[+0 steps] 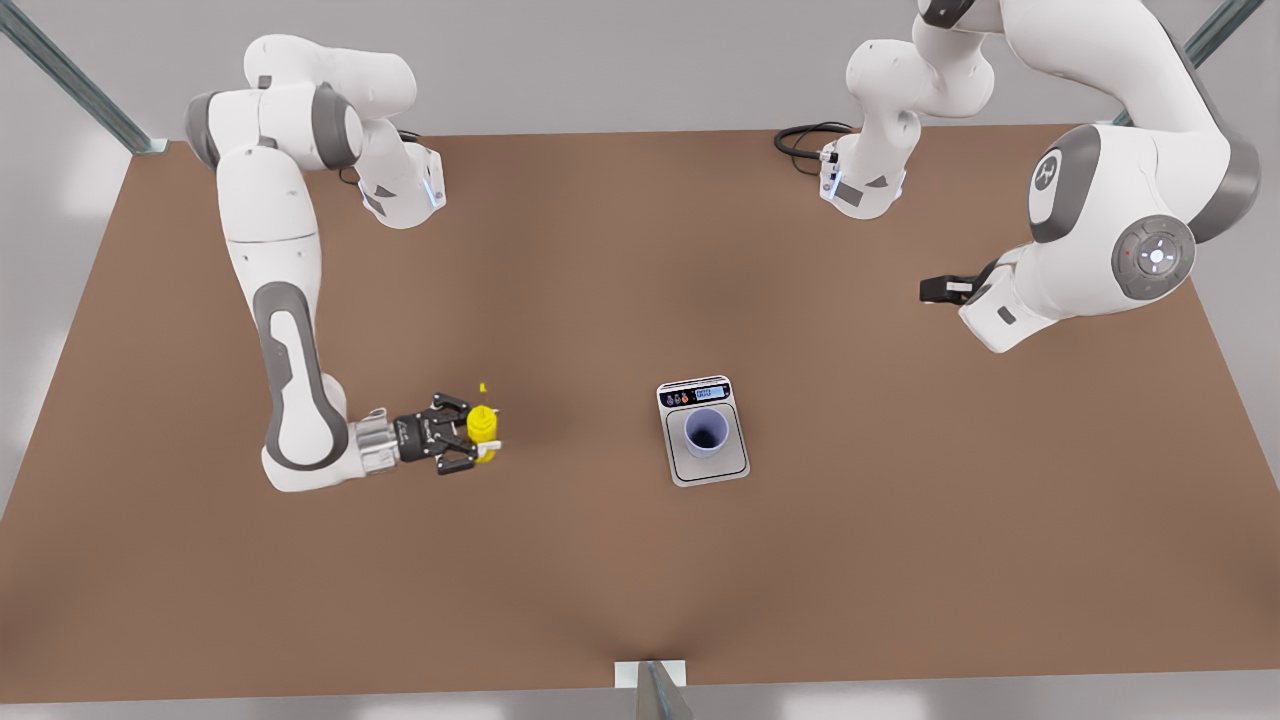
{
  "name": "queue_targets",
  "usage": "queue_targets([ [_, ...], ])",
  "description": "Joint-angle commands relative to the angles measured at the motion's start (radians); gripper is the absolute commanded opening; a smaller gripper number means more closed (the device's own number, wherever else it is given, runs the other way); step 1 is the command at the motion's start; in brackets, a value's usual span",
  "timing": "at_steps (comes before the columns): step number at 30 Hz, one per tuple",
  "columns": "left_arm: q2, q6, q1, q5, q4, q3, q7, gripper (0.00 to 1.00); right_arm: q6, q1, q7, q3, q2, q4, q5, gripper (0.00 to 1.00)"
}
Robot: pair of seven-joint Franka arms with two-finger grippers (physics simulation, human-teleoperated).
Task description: Move cup to the weight, pick up sauce bottle, pour sauce
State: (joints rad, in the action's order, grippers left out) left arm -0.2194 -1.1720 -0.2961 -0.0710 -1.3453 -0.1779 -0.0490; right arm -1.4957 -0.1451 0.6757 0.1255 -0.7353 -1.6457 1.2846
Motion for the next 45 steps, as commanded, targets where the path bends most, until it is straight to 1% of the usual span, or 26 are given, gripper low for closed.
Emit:
queue_targets([
  [1,0.000,0.000,0.000,-0.001,0.000,0.000,0.000,1.00,-0.026,0.004,-0.004,0.002,-0.003,-0.005,0.061,0.21],
  [3,0.003,0.002,0.000,0.000,0.000,0.000,0.000,1.00,0.005,0.007,-0.041,0.025,-0.019,-0.009,0.093,0.21],
  [5,0.003,0.002,-0.002,0.000,0.002,0.000,0.000,1.00,0.103,0.030,-0.146,0.048,-0.087,-0.008,0.094,0.21],
  [7,0.003,0.002,-0.003,-0.001,0.002,0.001,0.000,1.00,0.143,0.047,-0.148,0.048,-0.119,-0.014,0.105,0.21],
  [12,0.003,0.002,-0.005,0.000,0.002,0.001,0.000,1.00,0.123,0.038,-0.110,0.082,-0.118,-0.026,0.076,0.21],
  [19,0.003,0.002,-0.006,0.000,0.002,0.000,-0.002,1.00,0.130,0.039,-0.211,0.095,-0.162,-0.026,0.070,0.21],
  [20,0.003,0.002,-0.006,0.000,0.002,0.000,-0.002,1.00,0.126,0.038,-0.203,0.095,-0.171,-0.026,0.070,0.50],
  [21,0.003,0.002,-0.006,0.000,0.002,0.000,-0.002,1.00,0.123,0.038,-0.196,0.098,-0.176,-0.026,0.070,0.97],
  [22,0.003,0.002,-0.006,0.000,0.002,0.001,-0.002,1.00,0.124,0.038,-0.197,0.100,-0.176,-0.023,0.068,1.00],
  [36,-0.003,-0.006,-0.008,-0.009,0.003,0.001,-0.003,1.00,0.124,0.036,-0.206,0.112,-0.171,-0.016,0.059,1.00],
  [37,-0.003,-0.006,-0.008,-0.009,0.002,0.001,-0.003,1.00,0.124,0.036,-0.209,0.112,-0.170,-0.016,0.059,0.94],
  [38,-0.001,-0.005,-0.008,-0.007,0.002,0.001,-0.002,1.00,0.124,0.036,-0.209,0.112,-0.170,-0.014,0.061,0.82],
  [40,-0.001,-0.002,-0.008,-0.006,0.003,0.005,-0.002,1.00,0.124,0.036,-0.208,0.112,-0.170,-0.008,0.061,0.72],
  [41,-0.001,-0.003,-0.008,-0.004,0.003,0.005,-0.002,1.00,0.124,0.036,-0.208,0.112,-0.170,-0.008,0.059,0.69],
  [43,-0.001,-0.003,-0.008,-0.004,0.003,0.005,-0.002,1.00,0.124,0.035,-0.209,0.112,-0.170,-0.008,0.059,0.70],
  [44,-0.001,-0.003,-0.009,-0.004,0.002,0.005,-0.002,1.00,0.124,0.036,-0.209,0.112,-0.170,-0.008,0.059,0.75],
  [45,-0.001,-0.003,-0.008,-0.004,0.003,0.005,-0.002,1.00,0.124,0.035,-0.209,0.112,-0.170,-0.008,0.059,0.90],
])
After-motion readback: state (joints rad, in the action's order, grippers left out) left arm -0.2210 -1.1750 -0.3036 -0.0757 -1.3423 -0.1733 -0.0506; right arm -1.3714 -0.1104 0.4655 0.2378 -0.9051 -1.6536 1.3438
